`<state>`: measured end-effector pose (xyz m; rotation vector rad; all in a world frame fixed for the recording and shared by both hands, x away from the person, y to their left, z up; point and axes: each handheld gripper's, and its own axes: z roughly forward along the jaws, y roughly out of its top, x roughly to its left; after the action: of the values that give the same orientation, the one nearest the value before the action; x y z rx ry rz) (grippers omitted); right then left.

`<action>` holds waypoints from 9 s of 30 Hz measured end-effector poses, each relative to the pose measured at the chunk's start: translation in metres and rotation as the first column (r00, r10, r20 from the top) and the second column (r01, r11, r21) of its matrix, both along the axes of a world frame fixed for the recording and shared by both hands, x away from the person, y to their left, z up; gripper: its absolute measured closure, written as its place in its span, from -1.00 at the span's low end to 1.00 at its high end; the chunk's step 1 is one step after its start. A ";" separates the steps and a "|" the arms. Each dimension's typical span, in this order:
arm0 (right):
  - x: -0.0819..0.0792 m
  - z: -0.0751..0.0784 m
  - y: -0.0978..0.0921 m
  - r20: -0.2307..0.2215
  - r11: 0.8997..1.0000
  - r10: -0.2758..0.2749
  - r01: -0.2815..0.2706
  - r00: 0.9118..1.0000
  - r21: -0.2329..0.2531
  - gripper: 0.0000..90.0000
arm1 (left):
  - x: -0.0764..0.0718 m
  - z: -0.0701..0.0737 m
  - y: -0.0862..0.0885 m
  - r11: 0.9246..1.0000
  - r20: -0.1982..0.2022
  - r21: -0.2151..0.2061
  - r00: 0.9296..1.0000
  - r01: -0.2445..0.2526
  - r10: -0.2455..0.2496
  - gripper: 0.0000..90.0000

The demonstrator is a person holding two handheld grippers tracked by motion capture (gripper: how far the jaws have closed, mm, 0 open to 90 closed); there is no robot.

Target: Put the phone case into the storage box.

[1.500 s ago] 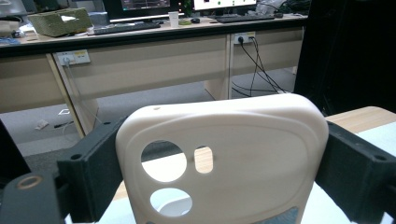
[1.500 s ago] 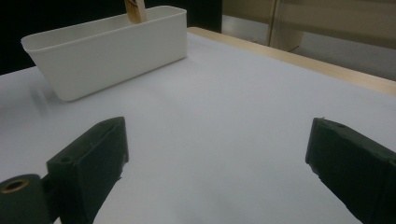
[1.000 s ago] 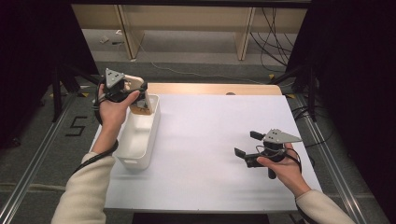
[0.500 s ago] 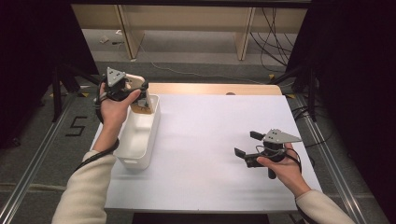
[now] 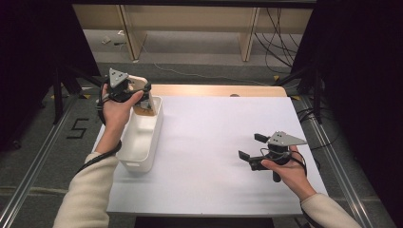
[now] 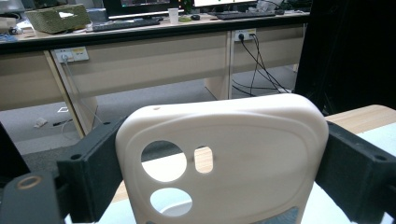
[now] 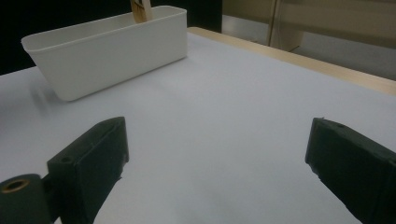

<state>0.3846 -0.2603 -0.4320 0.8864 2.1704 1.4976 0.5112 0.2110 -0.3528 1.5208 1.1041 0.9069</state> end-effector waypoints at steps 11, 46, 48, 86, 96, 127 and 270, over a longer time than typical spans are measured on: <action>0.000 0.000 0.000 0.001 1.000 0.000 0.000 1.000 0.000 -0.84 | 0.003 0.000 0.000 1.000 -0.002 0.000 1.000 0.000 0.000 -0.77; 0.000 0.000 0.000 -0.001 1.000 -0.003 0.003 1.000 0.000 -0.84 | 0.012 -0.001 0.000 1.000 -0.010 0.004 1.000 -0.004 0.004 -0.77; 0.000 0.000 0.000 -0.001 1.000 -0.002 0.002 1.000 0.000 -0.84 | 0.013 -0.001 0.000 1.000 -0.010 0.004 1.000 -0.004 0.004 -0.77; 0.001 -0.001 0.000 0.001 1.000 0.000 0.000 1.000 0.000 -0.84 | 0.024 -0.001 -0.005 1.000 -0.029 0.025 1.000 0.002 -0.001 -0.78; 0.001 -0.001 0.000 0.000 1.000 0.000 0.000 1.000 0.000 -0.84 | 0.028 -0.003 -0.005 1.000 -0.039 0.025 0.999 -0.001 0.002 -0.78; 0.000 -0.001 0.000 0.000 1.000 0.001 -0.001 1.000 0.002 -0.84 | 0.037 -0.011 -0.007 0.999 -0.068 0.035 0.998 -0.007 0.009 -0.78; 0.001 -0.002 0.000 -0.004 1.000 0.006 -0.006 1.000 0.000 -0.83 | 0.067 -0.047 -0.013 0.998 -0.190 0.061 0.982 -0.001 0.012 -0.80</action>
<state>0.3855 -0.2603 -0.4339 0.8845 2.1781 1.5001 0.5786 0.1978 -0.4000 1.6821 1.2280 0.8179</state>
